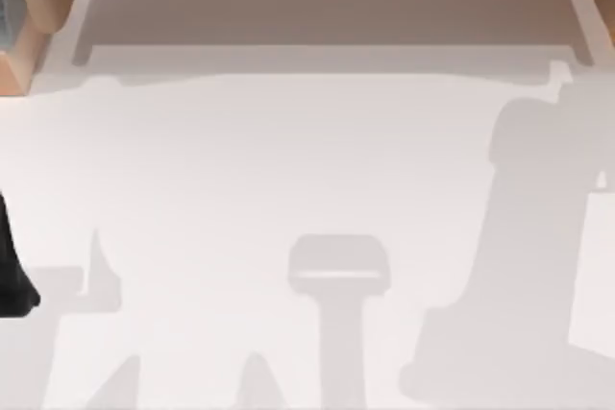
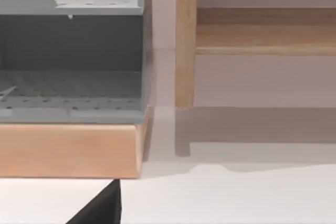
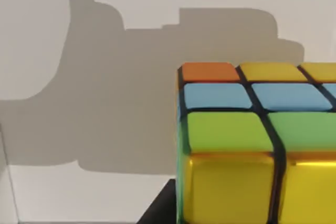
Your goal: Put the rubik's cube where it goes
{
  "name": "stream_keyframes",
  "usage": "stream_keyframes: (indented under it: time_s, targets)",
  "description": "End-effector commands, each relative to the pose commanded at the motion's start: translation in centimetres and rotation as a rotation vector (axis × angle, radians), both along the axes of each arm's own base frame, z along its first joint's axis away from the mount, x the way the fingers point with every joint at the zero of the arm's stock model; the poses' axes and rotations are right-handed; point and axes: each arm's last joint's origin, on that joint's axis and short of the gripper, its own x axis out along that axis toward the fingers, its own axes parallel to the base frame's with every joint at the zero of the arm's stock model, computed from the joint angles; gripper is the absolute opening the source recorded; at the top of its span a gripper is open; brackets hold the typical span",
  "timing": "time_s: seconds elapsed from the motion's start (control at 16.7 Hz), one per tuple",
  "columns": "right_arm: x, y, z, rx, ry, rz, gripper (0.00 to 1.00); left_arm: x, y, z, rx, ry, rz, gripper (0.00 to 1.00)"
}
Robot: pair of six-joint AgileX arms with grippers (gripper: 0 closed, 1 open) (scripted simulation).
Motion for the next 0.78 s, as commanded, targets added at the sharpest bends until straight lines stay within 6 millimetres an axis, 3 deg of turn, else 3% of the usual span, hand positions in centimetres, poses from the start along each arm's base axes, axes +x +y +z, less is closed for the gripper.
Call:
stream_keyframes:
  time_s: [0.42,0.78]
  targets:
    - [0.0,0.0,0.0,0.0,0.0,0.0,0.98,0.0,0.0,0.0,0.0,0.0,0.0,1.0]
    - [0.0,0.0,0.0,0.0,0.0,0.0,1.0,0.0,0.0,0.0,0.0,0.0,0.0,1.0]
